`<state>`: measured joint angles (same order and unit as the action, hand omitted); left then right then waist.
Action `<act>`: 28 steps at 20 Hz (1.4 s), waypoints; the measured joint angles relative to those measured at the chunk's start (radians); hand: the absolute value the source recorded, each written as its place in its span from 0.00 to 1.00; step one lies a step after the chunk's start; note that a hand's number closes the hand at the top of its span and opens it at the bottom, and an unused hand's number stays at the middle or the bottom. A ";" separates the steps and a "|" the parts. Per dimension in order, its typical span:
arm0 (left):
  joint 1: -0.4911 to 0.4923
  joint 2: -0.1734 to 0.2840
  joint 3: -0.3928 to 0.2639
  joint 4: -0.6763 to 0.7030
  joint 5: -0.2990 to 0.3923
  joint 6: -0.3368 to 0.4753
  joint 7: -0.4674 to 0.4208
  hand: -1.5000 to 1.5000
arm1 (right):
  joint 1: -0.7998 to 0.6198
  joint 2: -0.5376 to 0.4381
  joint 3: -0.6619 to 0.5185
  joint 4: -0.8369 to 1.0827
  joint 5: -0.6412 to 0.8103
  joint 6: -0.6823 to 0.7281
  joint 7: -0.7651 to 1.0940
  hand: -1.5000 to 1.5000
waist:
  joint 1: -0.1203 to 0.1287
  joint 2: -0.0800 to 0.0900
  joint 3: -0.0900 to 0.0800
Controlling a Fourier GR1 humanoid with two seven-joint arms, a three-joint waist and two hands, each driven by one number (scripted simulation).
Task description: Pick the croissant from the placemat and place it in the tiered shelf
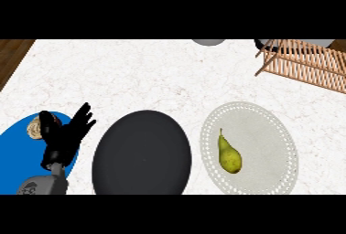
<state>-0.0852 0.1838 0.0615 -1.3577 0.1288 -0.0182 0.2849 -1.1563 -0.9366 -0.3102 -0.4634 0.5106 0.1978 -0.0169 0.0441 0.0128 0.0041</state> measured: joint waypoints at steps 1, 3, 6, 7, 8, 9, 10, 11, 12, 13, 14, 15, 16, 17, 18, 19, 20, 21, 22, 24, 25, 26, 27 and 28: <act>0.002 -0.005 -0.005 -0.009 -0.005 0.008 0.007 0.50 | 0.000 0.011 0.002 0.018 0.008 -0.022 -0.014 1.00 | 0.000 0.000 0.000; -0.003 -0.003 0.000 0.004 -0.004 0.003 -0.002 0.50 | -0.017 0.018 0.005 0.055 0.023 -0.048 -0.032 1.00 | 0.002 0.001 0.001; -0.007 -0.005 -0.001 0.000 -0.007 0.005 0.005 0.50 | -0.019 0.026 -0.003 0.104 0.030 -0.090 -0.087 1.00 | 0.005 0.002 0.001; -0.004 -0.006 -0.001 -0.003 -0.007 0.003 -0.002 0.50 | -0.024 0.021 -0.006 0.119 0.032 -0.091 -0.103 1.00 | 0.006 0.003 0.001; -0.012 -0.003 0.005 0.009 -0.005 0.000 -0.002 0.50 | -0.028 0.026 -0.007 0.130 0.032 -0.097 -0.119 1.00 | 0.006 0.003 0.001; -0.015 0.001 0.007 0.009 -0.001 -0.005 0.000 0.50 | -0.033 0.028 -0.007 0.141 0.036 -0.105 -0.132 1.00 | 0.007 0.004 0.001; -0.013 -0.005 0.001 0.010 -0.007 -0.003 -0.007 0.50 | -0.042 0.027 -0.007 0.151 0.039 -0.103 -0.139 1.00 | 0.008 0.004 0.001; -0.016 -0.007 0.002 0.012 -0.006 -0.003 -0.006 0.50 | -0.047 0.021 -0.007 0.163 0.042 -0.101 -0.151 1.00 | 0.010 0.005 0.001; -0.012 -0.007 -0.001 0.000 -0.007 -0.003 0.000 0.50 | -0.052 0.015 -0.008 0.174 0.045 -0.102 -0.158 1.00 | 0.011 0.005 0.001; -0.010 -0.006 -0.001 0.002 -0.007 -0.006 -0.005 0.50 | -0.058 0.014 -0.010 0.183 0.045 -0.102 -0.164 1.00 | 0.011 0.005 0.001; -0.006 -0.012 -0.004 -0.002 -0.011 -0.001 -0.010 0.50 | -0.065 0.012 -0.012 0.190 0.046 -0.099 -0.168 1.00 | 0.011 0.005 0.001; -0.004 -0.016 -0.007 -0.003 -0.015 0.003 -0.015 0.50 | -0.069 0.006 -0.009 0.198 0.052 -0.094 -0.175 1.00 | 0.010 0.005 0.001; -0.006 -0.020 -0.009 -0.003 -0.020 0.010 -0.013 0.50 | -0.069 0.002 -0.001 0.203 0.062 -0.094 -0.183 1.00 | 0.011 0.005 0.001; -0.004 -0.019 -0.010 -0.004 -0.023 0.010 -0.017 0.50 | -0.073 -0.005 0.009 0.206 0.075 -0.090 -0.186 1.00 | 0.011 0.005 0.001; 0.000 -0.017 -0.005 -0.006 -0.018 0.005 -0.019 0.50 | -0.079 -0.009 0.014 0.211 0.081 -0.084 -0.187 1.00 | 0.011 0.005 0.001; -0.004 -0.010 0.001 -0.001 -0.012 -0.002 -0.015 0.50 | -0.084 -0.010 0.001 0.222 0.072 -0.091 -0.179 1.00 | 0.011 0.005 0.001; -0.011 -0.011 0.001 -0.001 -0.011 0.000 -0.007 0.50 | -0.084 -0.006 -0.019 0.234 0.056 -0.103 -0.173 0.00 | 0.010 0.006 0.001; -0.013 -0.010 0.003 0.004 -0.010 -0.003 -0.011 0.50 | -0.092 -0.009 -0.037 0.245 0.041 -0.110 -0.161 0.00 | 0.012 0.007 0.001; -0.014 -0.013 0.001 0.007 -0.013 -0.001 -0.010 0.50 | -0.100 -0.013 -0.054 0.253 0.027 -0.116 -0.149 0.00 | 0.011 0.007 0.002; -0.012 -0.010 0.004 0.009 -0.011 -0.008 -0.021 0.50 | -0.111 -0.009 -0.091 0.266 -0.005 -0.140 -0.128 0.00 | 0.012 0.007 0.001; -0.013 -0.008 0.006 0.008 -0.008 -0.010 -0.017 0.50 | -0.114 -0.007 -0.107 0.272 -0.019 -0.146 -0.120 0.00 | 0.012 0.007 0.001; -0.012 -0.009 0.005 0.007 -0.010 -0.007 -0.015 0.50 | -0.118 -0.002 -0.123 0.277 -0.034 -0.152 -0.113 0.00 | 0.011 0.006 0.001; -0.012 -0.009 0.009 0.013 -0.009 -0.007 -0.021 0.50 | -0.124 -0.007 -0.143 0.281 -0.054 -0.147 -0.110 0.00 | 0.010 0.006 0.002; -0.008 -0.012 0.004 0.004 -0.010 -0.007 -0.019 0.50 | -0.131 -0.011 -0.161 0.285 -0.071 -0.142 -0.104 0.00 | 0.011 0.006 0.002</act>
<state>-0.0931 0.1723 0.0658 -1.3536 0.1187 -0.0256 0.2659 -1.2871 -0.9472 -0.4711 -0.1780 0.4392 0.0562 -0.1209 0.0553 0.0186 0.0056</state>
